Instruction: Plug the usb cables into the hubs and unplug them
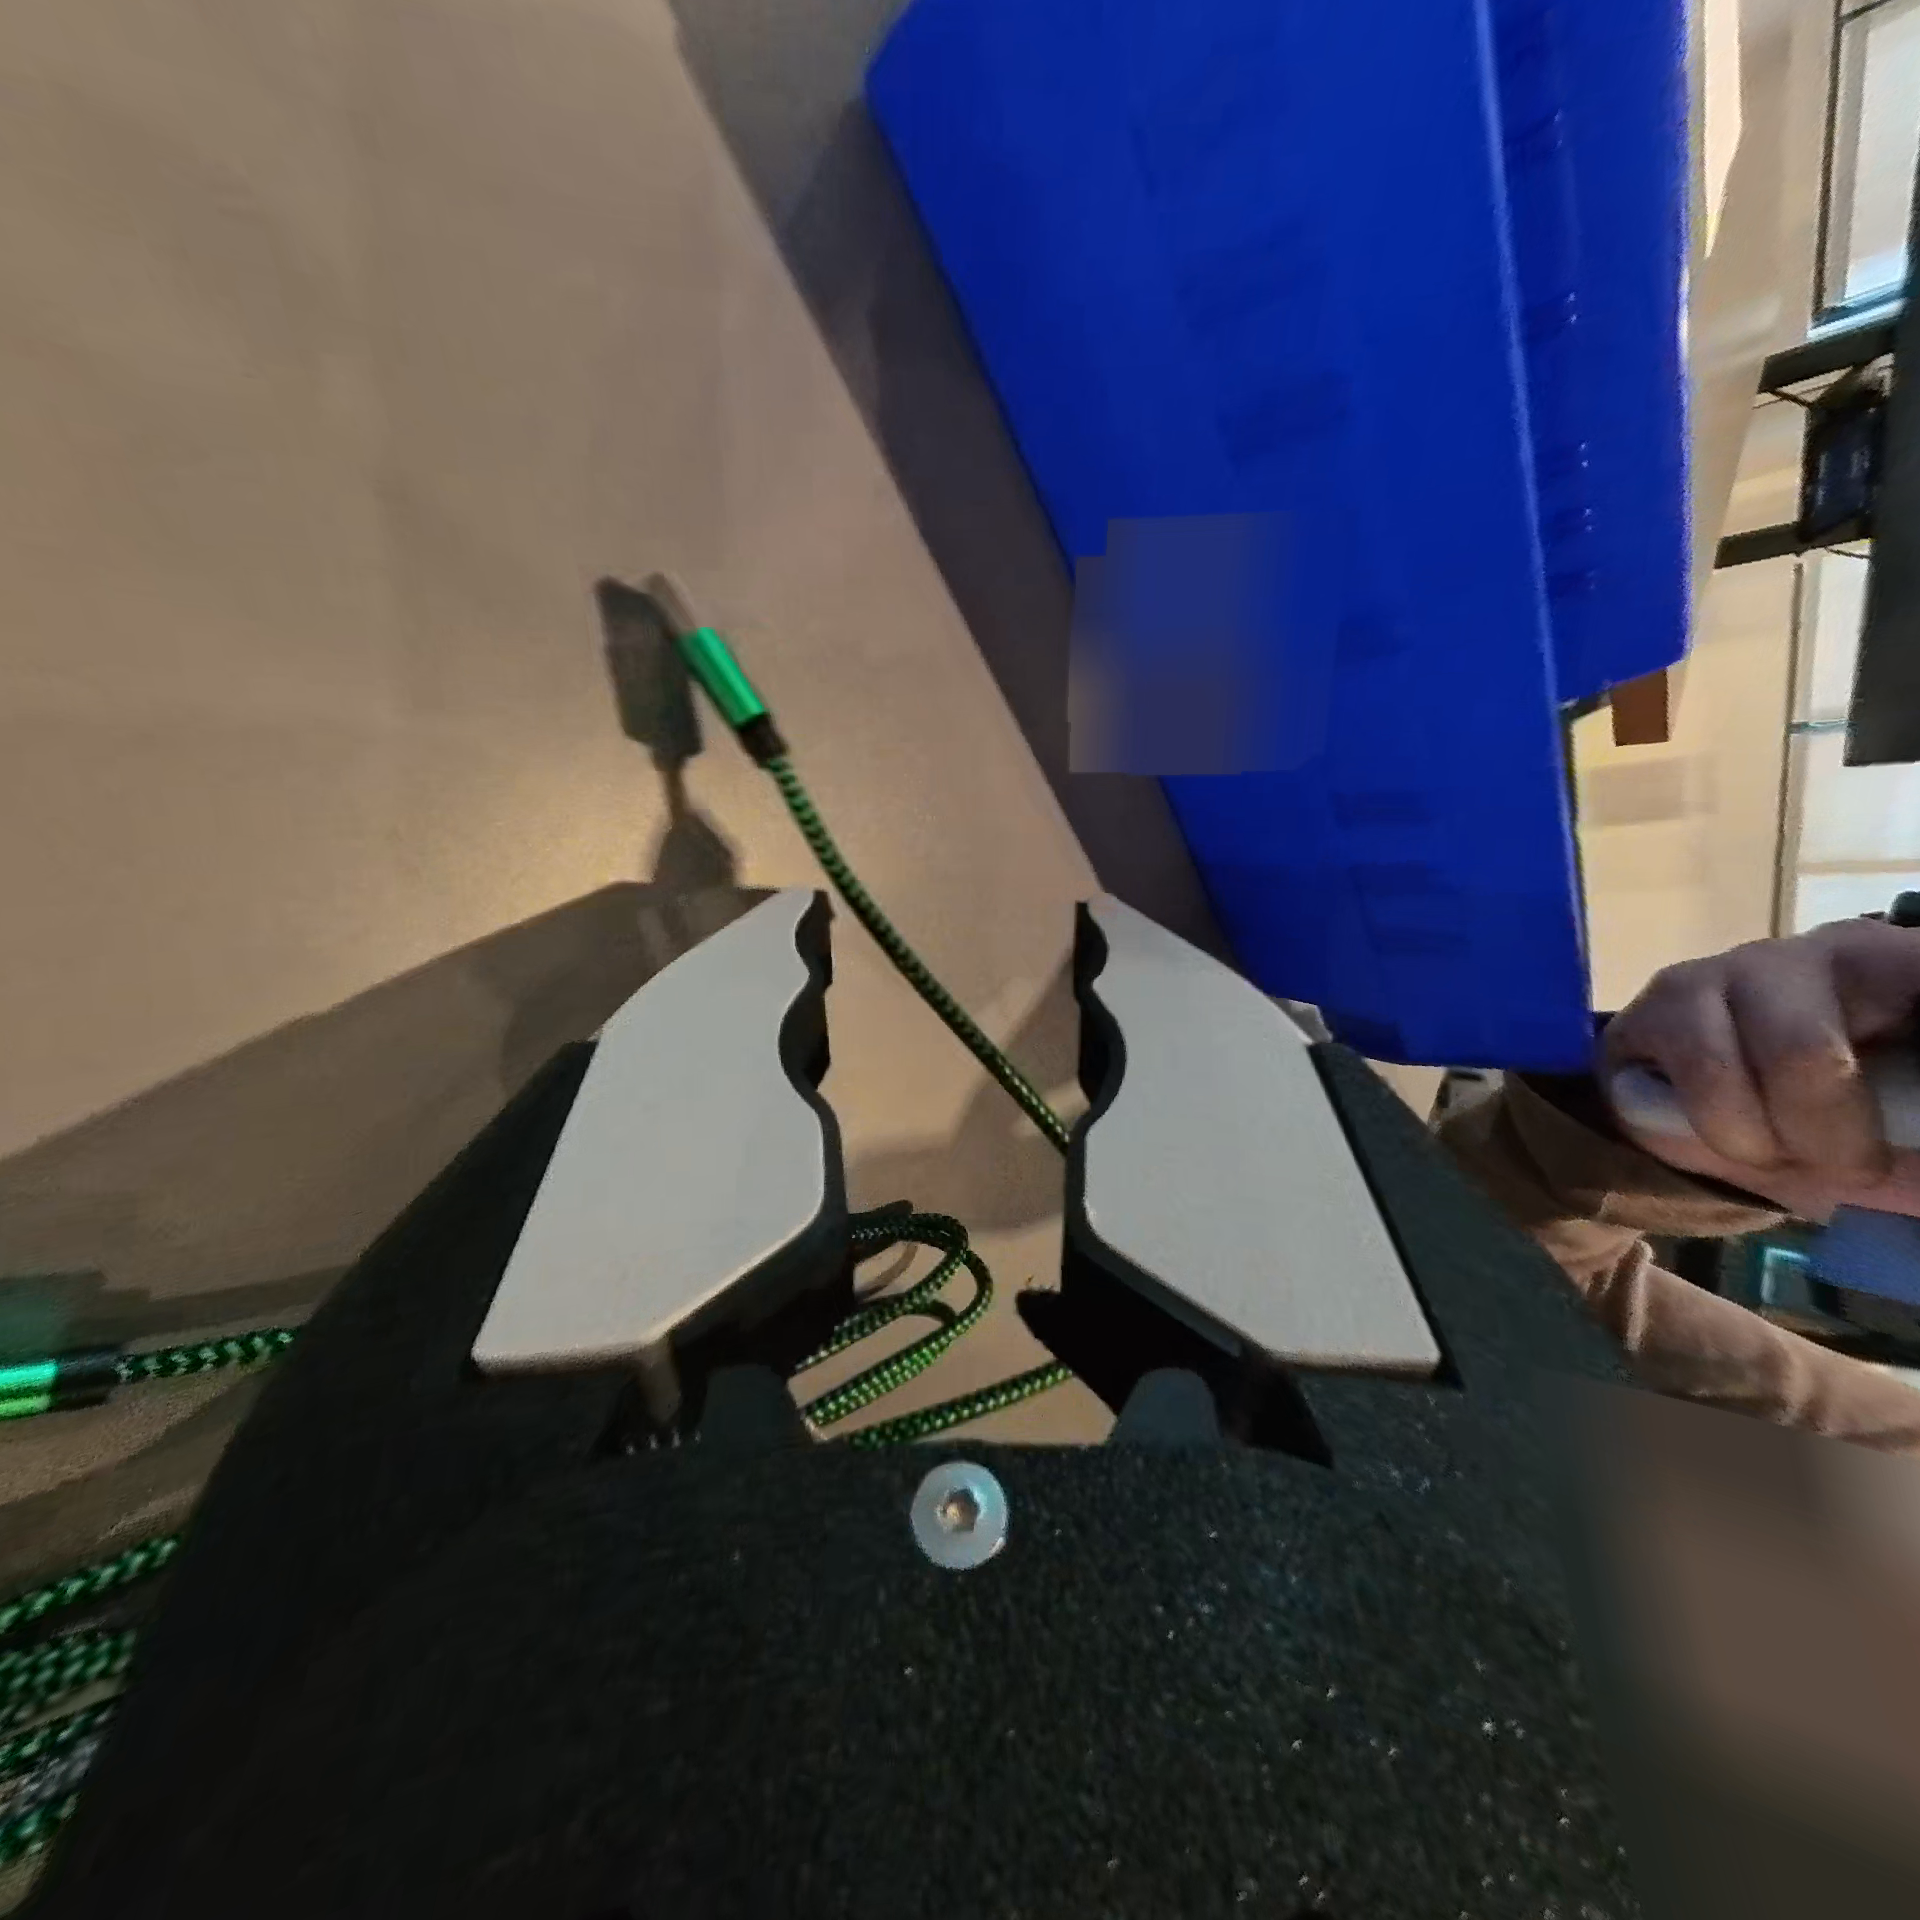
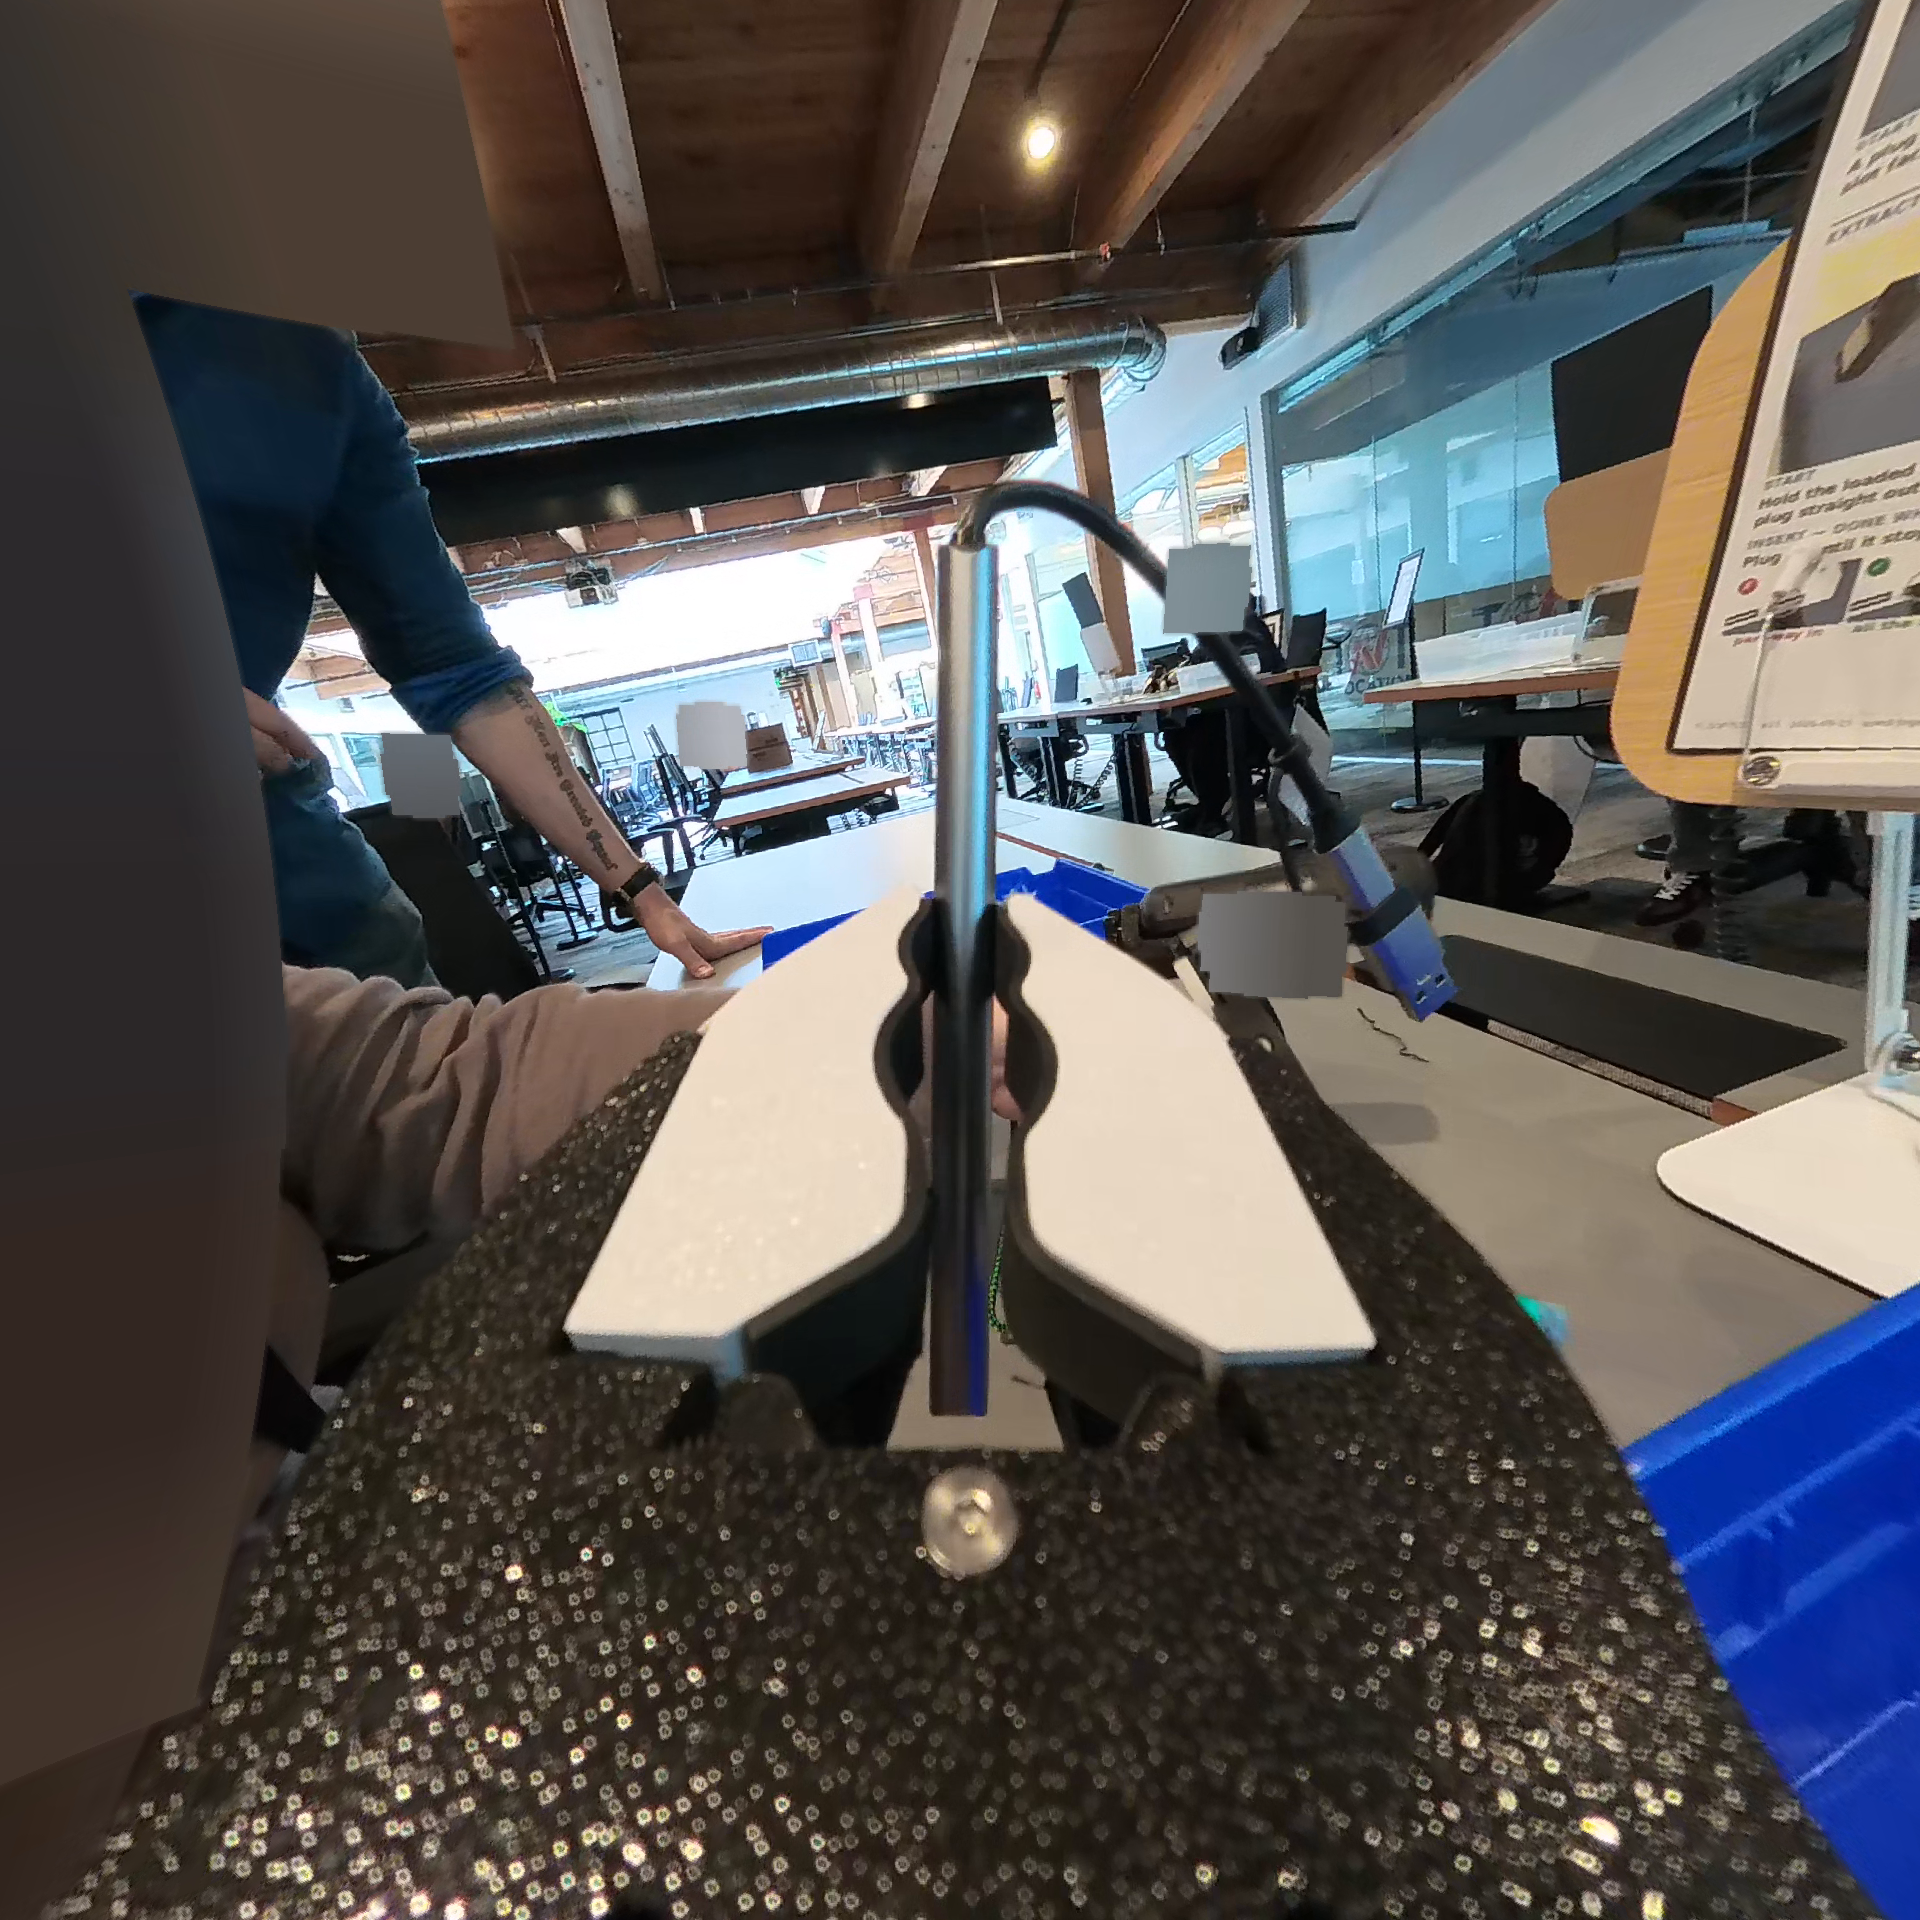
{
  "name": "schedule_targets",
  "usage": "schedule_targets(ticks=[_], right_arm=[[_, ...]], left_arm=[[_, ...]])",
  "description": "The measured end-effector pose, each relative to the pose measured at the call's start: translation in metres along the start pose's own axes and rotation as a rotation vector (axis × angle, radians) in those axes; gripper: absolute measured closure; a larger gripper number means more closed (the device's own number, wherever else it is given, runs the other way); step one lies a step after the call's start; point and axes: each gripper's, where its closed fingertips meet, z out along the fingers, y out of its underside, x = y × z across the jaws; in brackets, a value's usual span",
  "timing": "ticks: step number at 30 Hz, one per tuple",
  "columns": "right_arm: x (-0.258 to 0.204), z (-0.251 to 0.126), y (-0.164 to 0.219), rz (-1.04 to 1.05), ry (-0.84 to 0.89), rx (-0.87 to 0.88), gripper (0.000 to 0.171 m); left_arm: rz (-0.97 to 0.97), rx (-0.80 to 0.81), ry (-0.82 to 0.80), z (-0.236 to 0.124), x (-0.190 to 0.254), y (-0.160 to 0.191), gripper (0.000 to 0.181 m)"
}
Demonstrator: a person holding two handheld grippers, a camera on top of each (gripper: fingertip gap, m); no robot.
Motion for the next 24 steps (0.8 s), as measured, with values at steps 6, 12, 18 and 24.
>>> schedule_targets(ticks=[6,12,18,24], right_arm=[[0.0,0.0,0.0,-0.003,0.003,-0.002,0.162],[0.0,-0.001,-0.001,-0.005,0.004,0.002,0.162],[0.0,-0.004,-0.005,-0.012,0.008,0.017,0.162],[0.001,-0.003,-0.004,-0.01,0.013,0.009,0.162]], left_arm=[[0.082,0.101,0.08,-0.021,0.034,-0.011,0.105],[0.335,0.279,0.171,-0.094,0.106,-0.002,0.107],[0.439,0.542,-0.148,-0.182,0.085,0.059,0.127],[0.475,0.573,-0.384,-0.203,0.047,0.126,0.131]])
